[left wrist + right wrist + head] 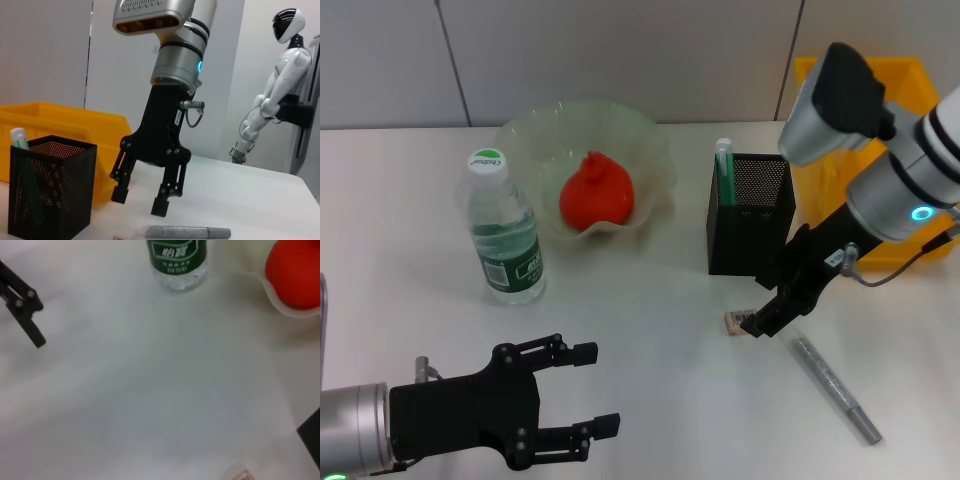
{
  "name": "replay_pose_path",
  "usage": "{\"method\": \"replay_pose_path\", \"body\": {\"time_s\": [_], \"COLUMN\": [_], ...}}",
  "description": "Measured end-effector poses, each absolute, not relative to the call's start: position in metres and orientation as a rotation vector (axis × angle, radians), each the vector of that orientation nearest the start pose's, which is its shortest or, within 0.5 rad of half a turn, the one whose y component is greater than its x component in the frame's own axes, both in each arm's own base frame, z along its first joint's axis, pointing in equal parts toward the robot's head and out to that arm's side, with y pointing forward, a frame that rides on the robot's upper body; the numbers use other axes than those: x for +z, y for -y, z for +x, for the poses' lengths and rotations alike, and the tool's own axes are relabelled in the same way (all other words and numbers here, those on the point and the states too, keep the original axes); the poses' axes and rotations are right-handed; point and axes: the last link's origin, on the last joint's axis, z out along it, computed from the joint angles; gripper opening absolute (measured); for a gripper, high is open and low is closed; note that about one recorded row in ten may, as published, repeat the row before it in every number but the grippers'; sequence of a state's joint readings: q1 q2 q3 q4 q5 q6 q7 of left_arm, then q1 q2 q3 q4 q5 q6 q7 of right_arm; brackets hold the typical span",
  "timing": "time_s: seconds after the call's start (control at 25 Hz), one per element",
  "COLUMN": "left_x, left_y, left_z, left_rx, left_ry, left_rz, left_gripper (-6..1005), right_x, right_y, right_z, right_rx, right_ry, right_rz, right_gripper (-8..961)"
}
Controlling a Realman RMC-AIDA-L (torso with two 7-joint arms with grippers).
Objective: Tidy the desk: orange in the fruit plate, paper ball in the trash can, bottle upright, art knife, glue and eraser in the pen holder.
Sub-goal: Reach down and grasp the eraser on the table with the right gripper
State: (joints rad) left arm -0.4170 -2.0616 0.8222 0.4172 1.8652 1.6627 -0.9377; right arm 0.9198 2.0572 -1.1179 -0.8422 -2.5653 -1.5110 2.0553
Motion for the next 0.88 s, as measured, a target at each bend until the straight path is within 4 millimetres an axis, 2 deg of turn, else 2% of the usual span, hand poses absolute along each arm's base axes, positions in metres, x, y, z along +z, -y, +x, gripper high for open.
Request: {"method": "replay_pose_path", "body": {"time_s": [0.48, 0.88], "left_x": [-0.035, -0.036], "left_y": [-0.262, -0.262], "left_z": [-0.284, -0.284], "left_rx": [-0.882, -0.888], "left_ry": [0.355, 0.362], "left_rz": [-2.805, -2.799], "left_gripper": [797, 797], "right_x": [-0.051, -0.059], "right_y": [-0.395, -0.397], "right_z": [0.172, 0.172], "right_rx": [-0.624, -0.667], "right_ry": [-0.285, -0.202], "right_rz": [-2.929, -2.911], "right_gripper": [733, 731]}}
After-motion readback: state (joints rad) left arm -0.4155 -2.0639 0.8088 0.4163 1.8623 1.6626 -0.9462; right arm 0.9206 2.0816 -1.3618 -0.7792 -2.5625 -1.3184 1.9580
